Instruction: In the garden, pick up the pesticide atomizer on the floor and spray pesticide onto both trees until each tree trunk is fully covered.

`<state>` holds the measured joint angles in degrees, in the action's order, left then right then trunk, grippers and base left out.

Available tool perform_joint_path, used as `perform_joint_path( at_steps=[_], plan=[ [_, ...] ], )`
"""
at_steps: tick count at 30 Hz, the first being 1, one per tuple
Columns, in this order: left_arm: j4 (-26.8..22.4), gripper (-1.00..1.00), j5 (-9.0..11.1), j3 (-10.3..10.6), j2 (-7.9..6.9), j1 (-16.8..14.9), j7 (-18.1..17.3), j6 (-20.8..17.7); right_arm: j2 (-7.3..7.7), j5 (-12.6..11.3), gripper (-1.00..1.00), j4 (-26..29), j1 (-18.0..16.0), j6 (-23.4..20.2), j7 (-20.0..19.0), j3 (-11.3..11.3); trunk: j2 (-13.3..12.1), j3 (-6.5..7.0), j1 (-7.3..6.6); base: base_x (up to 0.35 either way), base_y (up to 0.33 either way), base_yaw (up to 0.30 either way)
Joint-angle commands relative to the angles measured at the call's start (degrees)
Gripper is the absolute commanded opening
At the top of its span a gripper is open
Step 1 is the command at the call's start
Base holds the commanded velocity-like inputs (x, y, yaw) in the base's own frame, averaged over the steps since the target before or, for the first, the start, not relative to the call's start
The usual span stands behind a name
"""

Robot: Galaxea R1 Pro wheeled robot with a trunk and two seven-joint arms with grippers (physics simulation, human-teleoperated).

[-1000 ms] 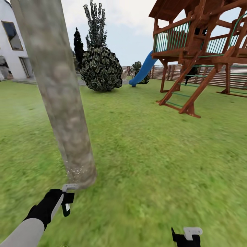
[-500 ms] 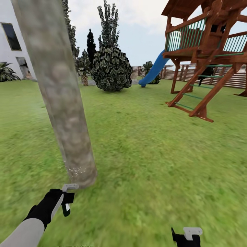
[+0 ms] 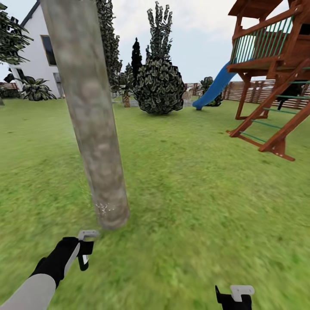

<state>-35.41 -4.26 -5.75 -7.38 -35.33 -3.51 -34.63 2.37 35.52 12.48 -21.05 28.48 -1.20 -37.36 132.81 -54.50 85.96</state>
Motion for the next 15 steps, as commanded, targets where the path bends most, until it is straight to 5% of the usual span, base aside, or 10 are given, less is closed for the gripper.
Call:
perform_joint_path(
  at_steps=[1,6,10,15],
  plan=[
    [-0.2,-1.0,0.0,-0.1,0.0,0.0,0.0,0.1,0.04,0.0,1.0,0.0,0.0,0.0,0.0,0.0,0.0,0.0,0.0,0.0,-0.013,0.18],
    [-0.7,-1.0,0.0,0.1,0.17,-0.4,-0.1,3.6,0.17,0.1,1.0,0.0,0.0,0.0,0.1,0.0,0.0,0.0,0.0,0.0,-0.003,0.036],
    [-0.7,-1.0,-0.2,0.5,2.9,-2.6,-0.2,3.5,0.26,0.1,1.0,0.0,0.0,0.0,0.1,0.0,0.0,0.0,0.0,0.0,0.0,0.0],
    [-0.7,-1.0,-0.1,0.3,0.17,-4.8,-0.3,3.5,0.27,0.1,1.0,0.0,0.0,0.0,0.1,0.0,0.0,0.0,0.0,0.0,0.0,0.0]
  ],
)
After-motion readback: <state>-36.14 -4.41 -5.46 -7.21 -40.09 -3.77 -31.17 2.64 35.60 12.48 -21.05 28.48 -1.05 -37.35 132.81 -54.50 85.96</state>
